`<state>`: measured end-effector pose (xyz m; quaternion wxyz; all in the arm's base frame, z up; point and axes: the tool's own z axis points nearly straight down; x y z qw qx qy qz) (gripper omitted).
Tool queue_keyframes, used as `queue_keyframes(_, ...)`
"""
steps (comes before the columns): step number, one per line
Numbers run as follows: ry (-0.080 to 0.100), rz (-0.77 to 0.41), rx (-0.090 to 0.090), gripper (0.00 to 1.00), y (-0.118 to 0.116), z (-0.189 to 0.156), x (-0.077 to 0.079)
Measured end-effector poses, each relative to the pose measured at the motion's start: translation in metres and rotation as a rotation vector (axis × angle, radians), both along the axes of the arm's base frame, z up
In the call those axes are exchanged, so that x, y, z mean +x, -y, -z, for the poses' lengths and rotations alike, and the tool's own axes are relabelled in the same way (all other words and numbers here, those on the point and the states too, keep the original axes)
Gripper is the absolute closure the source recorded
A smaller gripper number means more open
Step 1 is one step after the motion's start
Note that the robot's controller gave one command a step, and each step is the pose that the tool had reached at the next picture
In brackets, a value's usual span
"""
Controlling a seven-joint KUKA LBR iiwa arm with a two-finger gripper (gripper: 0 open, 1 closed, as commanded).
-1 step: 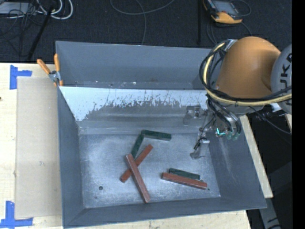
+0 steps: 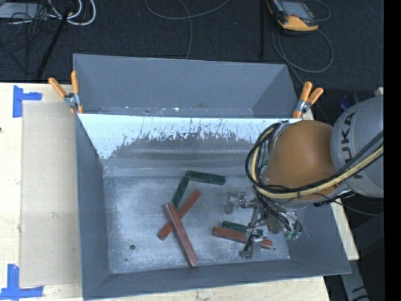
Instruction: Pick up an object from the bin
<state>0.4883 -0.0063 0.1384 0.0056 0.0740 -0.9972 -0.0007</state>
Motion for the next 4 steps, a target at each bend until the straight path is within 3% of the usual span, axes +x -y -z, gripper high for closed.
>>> queue_keyframes(1, 0.007, 0.199, -0.001, 0.00, 0.0096, 0.0704, 0.0021)
queue_keyframes(2, 0.008, 0.196, -0.002, 1.00, 0.0094, 0.0695, 0.0025)
queue_keyframes(3, 0.008, 0.195, -0.002, 0.00, 0.0094, 0.0695, 0.0025)
queue_keyframes(4, 0.008, 0.194, -0.002, 1.00, 0.0094, 0.0695, 0.0025)
